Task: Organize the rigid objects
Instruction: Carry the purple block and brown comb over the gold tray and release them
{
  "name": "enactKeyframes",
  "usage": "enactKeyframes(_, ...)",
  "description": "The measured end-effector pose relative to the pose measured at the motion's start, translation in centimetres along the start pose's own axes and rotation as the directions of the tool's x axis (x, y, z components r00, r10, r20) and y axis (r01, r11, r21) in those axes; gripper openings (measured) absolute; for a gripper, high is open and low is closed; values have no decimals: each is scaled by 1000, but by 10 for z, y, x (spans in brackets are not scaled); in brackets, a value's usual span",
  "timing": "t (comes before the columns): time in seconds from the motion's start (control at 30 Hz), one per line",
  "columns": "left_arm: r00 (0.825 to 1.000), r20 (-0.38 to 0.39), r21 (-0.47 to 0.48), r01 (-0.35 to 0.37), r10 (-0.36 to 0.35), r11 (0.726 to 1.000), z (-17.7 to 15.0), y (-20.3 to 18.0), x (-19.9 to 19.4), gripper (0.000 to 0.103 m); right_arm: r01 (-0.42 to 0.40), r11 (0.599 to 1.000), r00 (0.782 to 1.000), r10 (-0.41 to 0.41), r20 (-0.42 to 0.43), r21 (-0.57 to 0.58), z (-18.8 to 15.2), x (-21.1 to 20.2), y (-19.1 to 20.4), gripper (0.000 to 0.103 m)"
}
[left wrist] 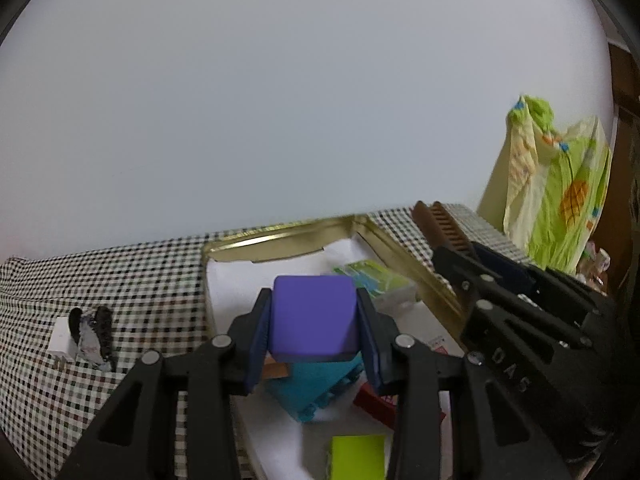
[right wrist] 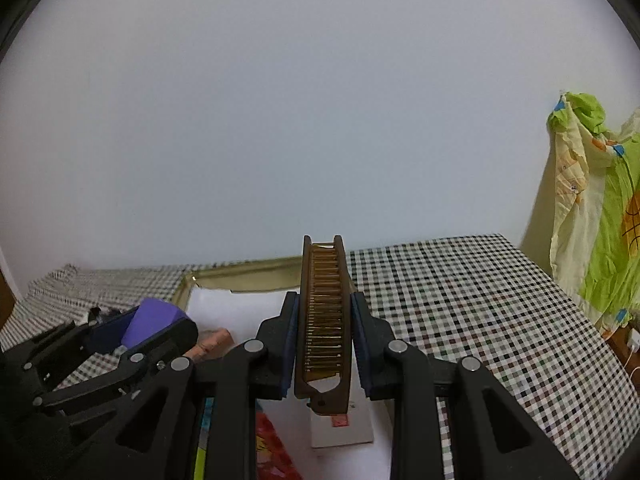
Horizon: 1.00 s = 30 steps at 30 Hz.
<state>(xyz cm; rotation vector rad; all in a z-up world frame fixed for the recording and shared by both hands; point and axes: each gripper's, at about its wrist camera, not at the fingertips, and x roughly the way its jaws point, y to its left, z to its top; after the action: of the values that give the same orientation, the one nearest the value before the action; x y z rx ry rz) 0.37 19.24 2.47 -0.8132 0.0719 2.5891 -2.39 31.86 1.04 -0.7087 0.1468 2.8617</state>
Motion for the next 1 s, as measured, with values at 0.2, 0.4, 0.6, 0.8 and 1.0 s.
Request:
enactKeyframes(0.2, 998, -69, -11, 3, -4, 1000, 0, -2, 15, 39, -4, 1000, 997, 5, -83, 11, 0, 14, -12, 28)
enactKeyframes(0.4, 990, -140, 11, -26, 27, 1000, -2, 1, 27, 39, -29, 999, 990, 32, -135, 24, -2, 20, -13, 28)
enactKeyframes(0.6, 985, -162, 32, -57, 62, 998, -4, 2, 28, 39, -42, 999, 988, 42, -150, 4, -8, 26, -7, 28)
enactKeyframes(0.8, 981, -179, 38, -69, 75, 997, -3, 3, 29, 40, -68, 998, 981, 70, -183, 14, -10, 31, -5, 28)
enactKeyframes(1.0, 983, -148, -21, -113, 109, 993, 0, 19, 20, 80, -126, 984, 969, 150, -197, 128, -8, 33, -19, 32)
